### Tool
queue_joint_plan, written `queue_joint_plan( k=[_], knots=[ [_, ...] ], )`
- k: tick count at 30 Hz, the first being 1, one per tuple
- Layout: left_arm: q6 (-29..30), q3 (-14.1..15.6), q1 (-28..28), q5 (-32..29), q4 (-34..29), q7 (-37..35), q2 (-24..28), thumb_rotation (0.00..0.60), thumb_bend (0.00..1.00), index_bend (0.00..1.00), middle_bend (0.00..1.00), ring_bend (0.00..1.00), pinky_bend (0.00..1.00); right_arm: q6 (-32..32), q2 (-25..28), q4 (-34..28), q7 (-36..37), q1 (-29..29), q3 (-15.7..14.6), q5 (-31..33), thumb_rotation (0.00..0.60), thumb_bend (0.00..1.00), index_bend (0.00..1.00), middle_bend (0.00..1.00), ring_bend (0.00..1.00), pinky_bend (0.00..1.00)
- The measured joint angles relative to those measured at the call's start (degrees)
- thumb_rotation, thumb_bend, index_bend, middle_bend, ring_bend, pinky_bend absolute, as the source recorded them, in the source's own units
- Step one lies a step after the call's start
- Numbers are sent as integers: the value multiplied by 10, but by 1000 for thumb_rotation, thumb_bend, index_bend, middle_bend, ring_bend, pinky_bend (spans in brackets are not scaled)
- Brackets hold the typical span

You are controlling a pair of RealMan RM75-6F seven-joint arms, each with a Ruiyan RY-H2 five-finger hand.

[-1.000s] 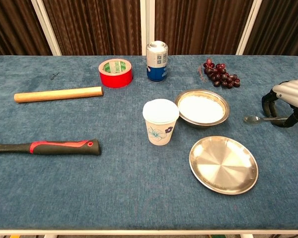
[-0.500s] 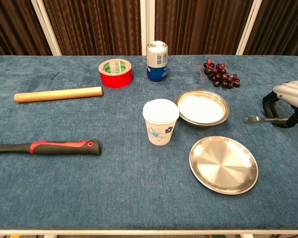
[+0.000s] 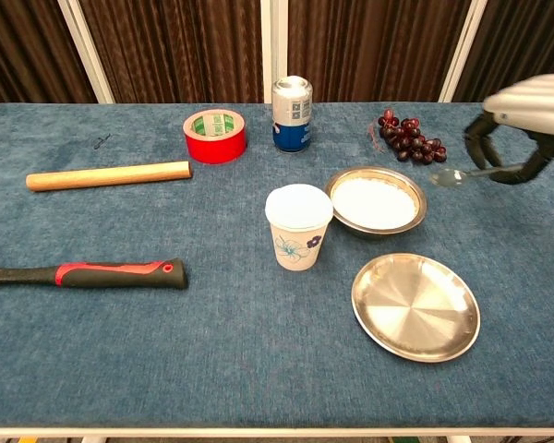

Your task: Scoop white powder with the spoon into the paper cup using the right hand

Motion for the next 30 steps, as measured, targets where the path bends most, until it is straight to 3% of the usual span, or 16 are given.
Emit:
queue_joint_plan(
  k=[6, 12, 22, 30],
  knots=[
    [3, 0, 3, 1, 5, -5, -1, 600, 20, 131, 180, 43, 120, -75, -4, -13, -107, 71, 6, 64, 600, 318, 623, 591, 271, 164],
    [5, 3, 6, 2, 19, -18, -7, 600, 21, 131, 180, 43, 120, -108, -39, 4, -217, 138, -7, 158, 600, 319, 623, 591, 271, 149],
    [4, 2, 7, 1, 38, -36, -15, 600, 21, 131, 180, 43, 120, -68, -96, 19, -399, 228, -68, 315, 600, 319, 623, 590, 271, 118],
    [3, 3, 10, 1, 46, -43, -18, 600, 20, 131, 180, 43, 120, -17, -139, 15, -476, 282, -110, 393, 600, 319, 623, 590, 271, 104]
  ],
)
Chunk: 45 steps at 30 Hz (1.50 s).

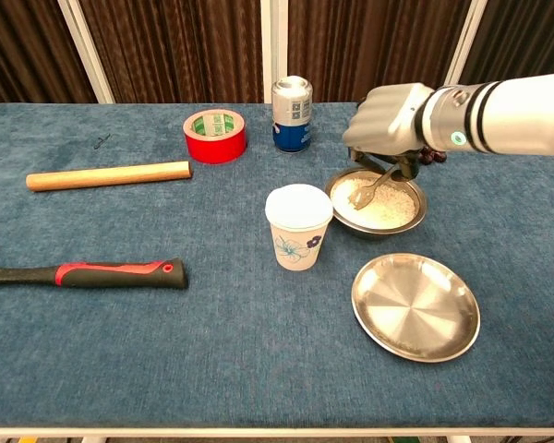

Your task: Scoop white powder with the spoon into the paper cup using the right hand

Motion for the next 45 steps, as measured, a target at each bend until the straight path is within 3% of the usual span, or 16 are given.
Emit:
queue_joint_plan(
  k=[6, 14, 22, 33, 45],
  knots=[
    [1, 0, 2, -2, -5, 1, 1, 600, 20, 131, 180, 43, 120, 12, -2, -5, 11, 5, -6, 4, 600, 325, 627, 591, 272, 101],
    [0, -2, 1, -2, -7, 5, 2, 600, 20, 131, 180, 43, 120, 38, 38, -39, 73, -19, -6, -25, 600, 324, 631, 591, 273, 98],
    [8, -2, 2, 6, -7, 9, 3, 600, 21, 131, 180, 43, 120, 60, 62, -50, 189, -71, 3, -87, 600, 325, 633, 593, 277, 93],
    [14, -3, 3, 7, -35, 34, 17, 600, 20, 131, 180, 43, 120, 57, 70, -10, 392, -143, 27, -207, 600, 325, 636, 593, 280, 80],
    [21, -5, 4, 12, -47, 47, 24, 600, 20, 131, 180, 43, 119, 41, 124, -96, 440, -141, 63, -285, 600, 324, 638, 597, 282, 80]
  ],
)
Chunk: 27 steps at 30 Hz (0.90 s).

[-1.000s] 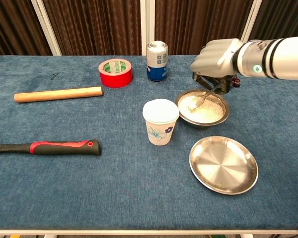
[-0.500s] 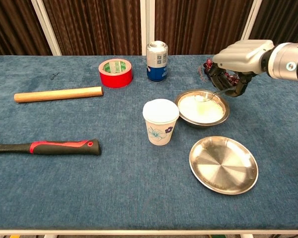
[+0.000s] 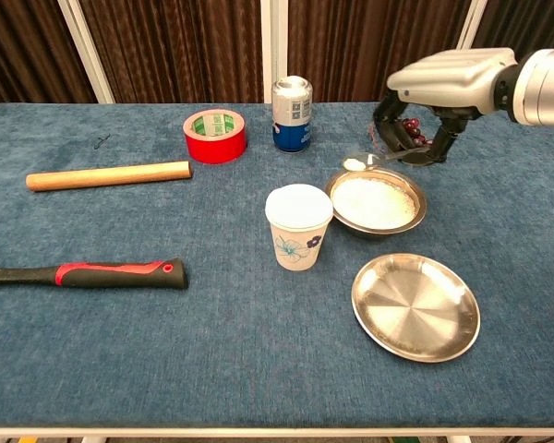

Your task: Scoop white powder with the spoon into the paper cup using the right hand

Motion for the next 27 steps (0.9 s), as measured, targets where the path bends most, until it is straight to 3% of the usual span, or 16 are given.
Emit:
queue_joint_plan(
  k=[11, 20, 27],
  knots=[
    [3, 0, 2, 2, 6, -9, -3, 600, 20, 131, 180, 43, 119, -35, -2, -38, -114, 52, 9, 1, 600, 324, 645, 597, 288, 77],
    [5, 0, 5, -1, 15, -22, -8, 600, 20, 131, 180, 43, 119, -27, -22, -63, -315, 105, -6, 29, 600, 324, 645, 597, 288, 52],
    [5, 0, 6, 1, 29, -35, -15, 600, 21, 131, 180, 43, 119, 4, -35, -79, -493, 144, -34, 45, 600, 324, 645, 597, 288, 32]
  ],
)
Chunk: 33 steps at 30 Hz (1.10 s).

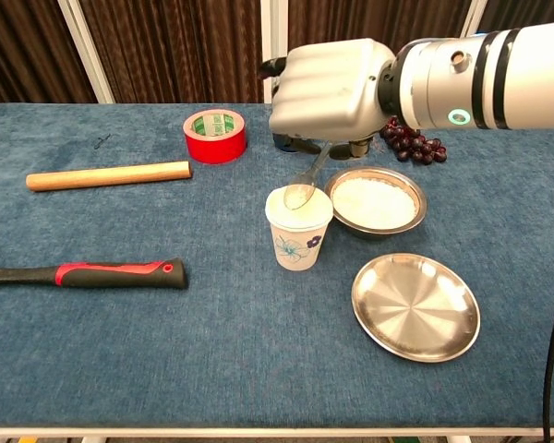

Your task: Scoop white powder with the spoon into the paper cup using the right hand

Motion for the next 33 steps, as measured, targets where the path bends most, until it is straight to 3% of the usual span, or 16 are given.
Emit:
queue_joint_plan(
  k=[7, 21, 29, 33],
  knots=[
    [0, -1, 1, 0, 9, -13, -4, 600, 20, 131, 180, 43, 119, 42, -13, -8, -132, 25, -33, -9, 600, 327, 645, 597, 281, 11],
    [0, -2, 0, 3, 16, -26, -4, 600, 20, 131, 180, 43, 119, 119, -40, -23, -240, 9, -58, -25, 600, 327, 656, 598, 289, 0],
    [-1, -3, -1, 1, 17, -22, -6, 600, 20, 131, 180, 43, 119, 130, -41, -35, -224, -7, -53, -3, 600, 327, 656, 598, 289, 0],
    [1, -4, -2, 4, 21, -25, -7, 600, 21, 131, 180, 43, 119, 144, -36, -39, -175, -25, -46, -16, 600, 327, 656, 597, 280, 0]
  ],
)
